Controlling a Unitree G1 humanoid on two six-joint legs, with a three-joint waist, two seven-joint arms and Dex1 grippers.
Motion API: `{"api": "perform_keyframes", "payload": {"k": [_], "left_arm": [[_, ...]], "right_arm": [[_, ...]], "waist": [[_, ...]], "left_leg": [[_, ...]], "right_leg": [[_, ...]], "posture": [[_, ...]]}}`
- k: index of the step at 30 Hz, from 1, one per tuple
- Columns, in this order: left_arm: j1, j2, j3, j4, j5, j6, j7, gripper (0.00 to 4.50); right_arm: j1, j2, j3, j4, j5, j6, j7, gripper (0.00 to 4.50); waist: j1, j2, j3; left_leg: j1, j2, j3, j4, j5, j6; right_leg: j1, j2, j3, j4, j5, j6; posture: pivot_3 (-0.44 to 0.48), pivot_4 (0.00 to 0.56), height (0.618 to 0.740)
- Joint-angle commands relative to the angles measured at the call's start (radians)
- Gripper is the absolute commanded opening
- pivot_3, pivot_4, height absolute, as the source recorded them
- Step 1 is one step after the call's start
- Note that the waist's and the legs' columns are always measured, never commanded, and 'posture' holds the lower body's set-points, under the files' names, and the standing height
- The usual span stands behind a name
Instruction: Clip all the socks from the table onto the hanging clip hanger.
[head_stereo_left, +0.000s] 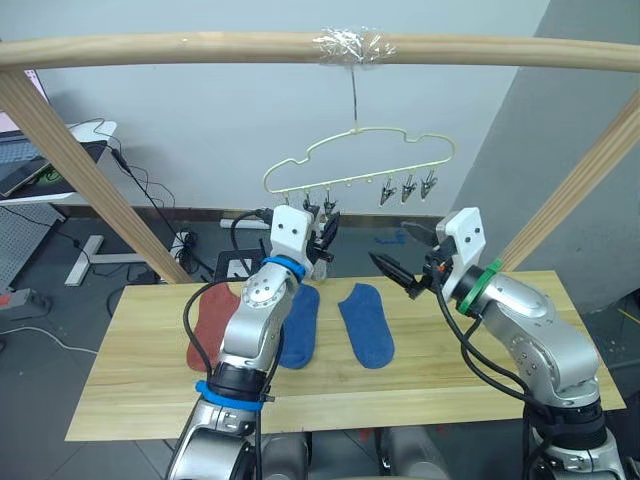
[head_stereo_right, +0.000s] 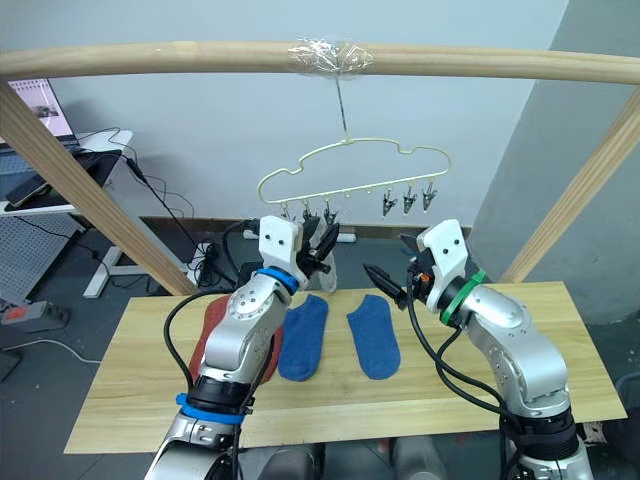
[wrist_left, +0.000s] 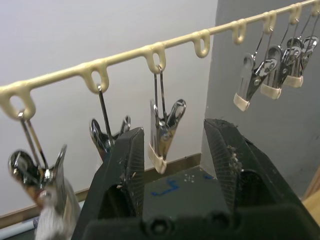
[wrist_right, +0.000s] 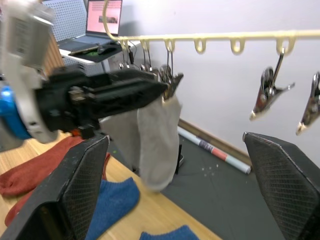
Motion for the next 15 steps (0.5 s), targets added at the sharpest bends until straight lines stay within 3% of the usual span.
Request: {"api": "perform_keyframes", "payload": {"k": [1, 15], "left_arm": [[-0.033, -0.009, 0.014, 0.014, 0.018, -0.046, -0.005, 2.08], [-0.084, -0.027, 0.034, 0.088, 0.048, -0.112, -0.006, 2.08]], "right_arm": [[-0.014, -0.009, -0.012, -0.036, 0.014, -0.005, -0.008, 4.50], [-0.025, -0.007, -0.013, -0.030, 0.020, -0.006, -0.021, 4.50]], "waist": [[-0.001, 0.000, 0.000], [-0.004, 0.000, 0.000]], "left_leg": [[0.000, 0.000, 0.000, 0.000, 0.000, 0.000], [0.000, 0.000, 0.000, 0.000, 0.000, 0.000]], "right_leg": [[0.000, 0.000, 0.000, 0.000, 0.000, 0.000], [0.000, 0.000, 0.000, 0.000, 0.001, 0.000]], "posture": [[-0.155, 0.153, 0.740], [-0.158, 0.155, 0.740]]}}
